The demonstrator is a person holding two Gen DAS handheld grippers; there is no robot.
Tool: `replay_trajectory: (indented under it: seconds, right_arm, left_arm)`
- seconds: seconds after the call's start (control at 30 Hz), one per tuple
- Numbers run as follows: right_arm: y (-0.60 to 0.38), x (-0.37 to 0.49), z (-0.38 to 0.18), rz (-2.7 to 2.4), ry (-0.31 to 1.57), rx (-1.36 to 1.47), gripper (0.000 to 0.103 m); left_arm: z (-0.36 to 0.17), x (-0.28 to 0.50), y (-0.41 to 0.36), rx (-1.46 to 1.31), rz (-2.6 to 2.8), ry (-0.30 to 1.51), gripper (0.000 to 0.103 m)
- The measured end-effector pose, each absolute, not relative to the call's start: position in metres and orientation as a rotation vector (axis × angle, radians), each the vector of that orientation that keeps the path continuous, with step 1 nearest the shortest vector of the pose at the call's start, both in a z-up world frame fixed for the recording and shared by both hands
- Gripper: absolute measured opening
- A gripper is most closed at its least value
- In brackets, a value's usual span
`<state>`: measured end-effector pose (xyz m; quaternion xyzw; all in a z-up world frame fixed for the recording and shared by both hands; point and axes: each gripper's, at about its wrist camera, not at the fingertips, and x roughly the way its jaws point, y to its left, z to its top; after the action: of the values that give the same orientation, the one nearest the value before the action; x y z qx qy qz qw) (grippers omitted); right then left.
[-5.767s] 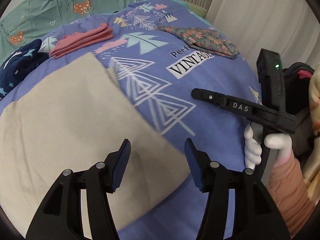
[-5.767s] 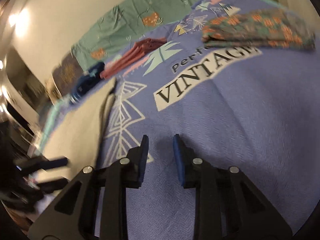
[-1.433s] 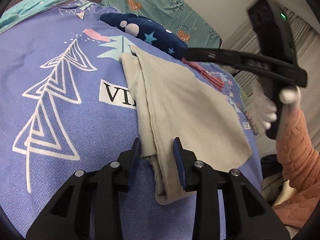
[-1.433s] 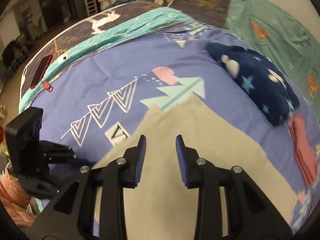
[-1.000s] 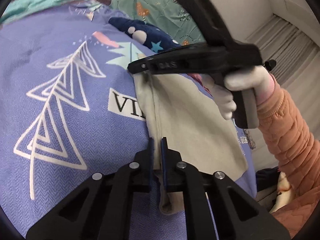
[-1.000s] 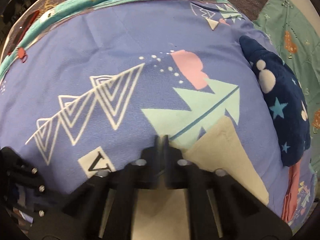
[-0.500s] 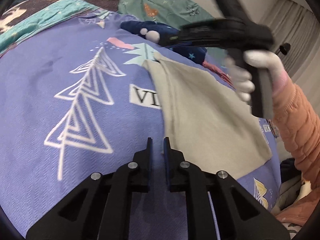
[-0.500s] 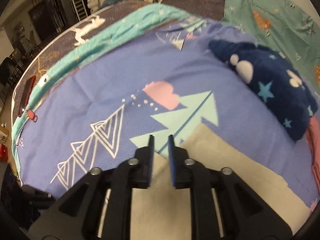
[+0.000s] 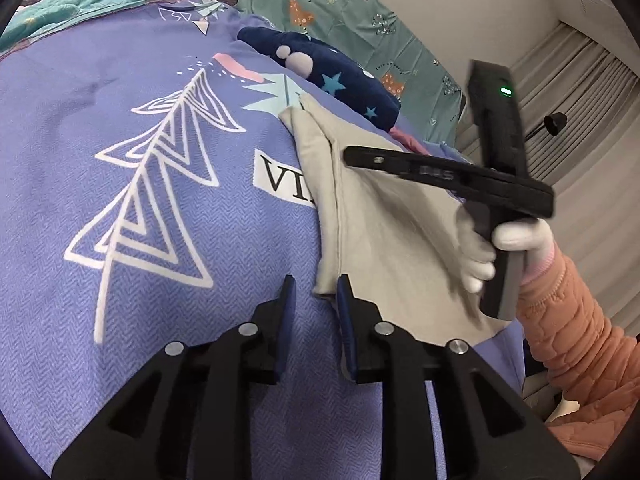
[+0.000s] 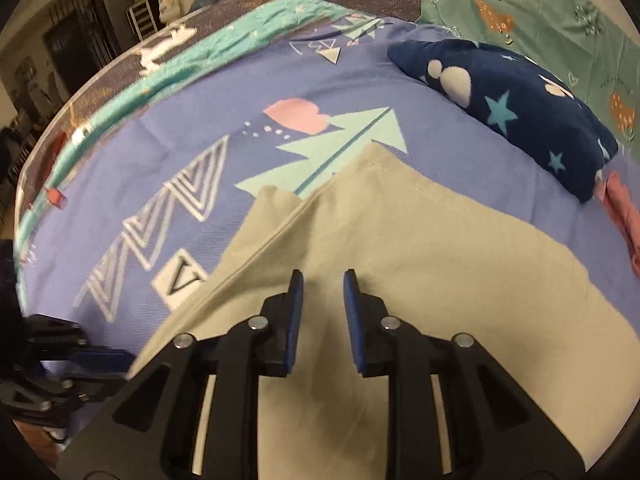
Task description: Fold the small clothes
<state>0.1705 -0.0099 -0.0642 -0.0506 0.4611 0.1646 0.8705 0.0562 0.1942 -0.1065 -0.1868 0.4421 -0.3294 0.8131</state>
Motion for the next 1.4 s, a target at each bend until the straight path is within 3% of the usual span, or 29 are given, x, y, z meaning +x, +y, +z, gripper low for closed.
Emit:
replay_trajectory:
  seconds: [0.23, 0.37, 0.6, 0.63, 0.67, 0.7, 0.83, 1.03, 1.07, 1.2, 1.33, 1.4]
  right_arm:
    - [-0.032, 0.108, -0.047, 0.351, 0.881, -0.083, 0.022]
    - [-0.045, 0.074, -0.051, 0.374, 0.905, 0.018, 0.023]
    - [-0.015, 0.001, -0.050, 0.435, 0.857, -0.101, 0.041]
    - [-0.010, -0.006, -0.052, 0.444, 0.854, -0.118, 0.043]
    - [-0.006, -0.011, -0.053, 0.452, 0.853, -0.134, 0.045]
    - [-0.001, -0.016, -0.057, 0.461, 0.859, -0.141, 0.046]
    - [-0.004, -0.020, -0.072, 0.448, 0.903, -0.102, 0.046]
    - [-0.015, -0.019, -0.080, 0.436, 0.915, -0.063, 0.046]
    - [-0.015, -0.019, -0.080, 0.435, 0.912, -0.066, 0.046]
    - [-0.011, -0.020, -0.079, 0.426, 0.895, -0.104, 0.047]
    - [-0.006, -0.023, -0.077, 0.423, 0.876, -0.141, 0.050]
    - [-0.001, -0.025, -0.078, 0.406, 0.865, -0.182, 0.054]
  left_arm:
    - [-0.098, 0.056, 0.197, -0.401, -0.700, 0.920, 0.024]
    - [-0.078, 0.083, 0.182, -0.401, -0.772, 0.889, 0.043]
    - [-0.097, 0.188, 0.141, -0.447, -0.791, 1.045, 0.045]
    - [-0.103, 0.202, 0.137, -0.475, -0.791, 1.053, 0.043]
    - [-0.106, 0.212, 0.134, -0.505, -0.790, 1.045, 0.014]
    - [-0.107, 0.217, 0.134, -0.528, -0.797, 1.033, 0.006]
    - [-0.097, 0.217, 0.163, -0.631, -0.746, 0.872, 0.002]
    - [-0.088, 0.205, 0.208, -0.651, -0.689, 0.826, 0.001]
    - [-0.085, 0.200, 0.208, -0.630, -0.701, 0.833, 0.006]
    - [-0.082, 0.180, 0.193, -0.548, -0.790, 0.867, 0.043]
    - [-0.094, 0.170, 0.174, -0.473, -0.840, 0.938, 0.045]
    - [-0.109, 0.171, 0.163, -0.484, -0.838, 0.991, 0.052]
